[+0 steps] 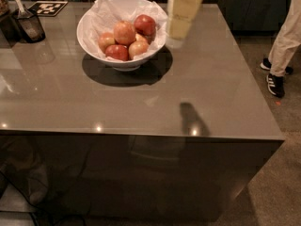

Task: Pick apple from white bowl

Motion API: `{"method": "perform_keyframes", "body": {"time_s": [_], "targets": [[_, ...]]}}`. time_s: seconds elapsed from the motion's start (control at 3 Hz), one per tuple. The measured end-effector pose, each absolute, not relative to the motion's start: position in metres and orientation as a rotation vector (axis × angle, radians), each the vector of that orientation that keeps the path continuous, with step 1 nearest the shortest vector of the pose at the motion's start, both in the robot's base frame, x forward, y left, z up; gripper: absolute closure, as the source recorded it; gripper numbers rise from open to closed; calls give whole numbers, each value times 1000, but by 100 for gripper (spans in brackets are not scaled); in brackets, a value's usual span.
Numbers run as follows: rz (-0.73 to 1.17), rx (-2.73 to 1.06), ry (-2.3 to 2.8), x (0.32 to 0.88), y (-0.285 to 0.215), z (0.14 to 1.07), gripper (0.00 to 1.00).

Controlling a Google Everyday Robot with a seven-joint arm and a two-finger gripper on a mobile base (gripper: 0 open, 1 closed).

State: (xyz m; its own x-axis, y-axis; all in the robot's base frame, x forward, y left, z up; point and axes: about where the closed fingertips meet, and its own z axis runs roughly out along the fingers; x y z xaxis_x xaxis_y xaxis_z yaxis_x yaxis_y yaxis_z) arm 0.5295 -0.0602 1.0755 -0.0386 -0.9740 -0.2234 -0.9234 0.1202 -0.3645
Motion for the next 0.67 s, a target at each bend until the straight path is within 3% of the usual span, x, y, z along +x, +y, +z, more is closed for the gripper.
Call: {"method": "perform_keyframes", "body": {"time_s": [0.67], "targets": [[-172, -1812, 1898, 554, -30, 1089, 0]]}}
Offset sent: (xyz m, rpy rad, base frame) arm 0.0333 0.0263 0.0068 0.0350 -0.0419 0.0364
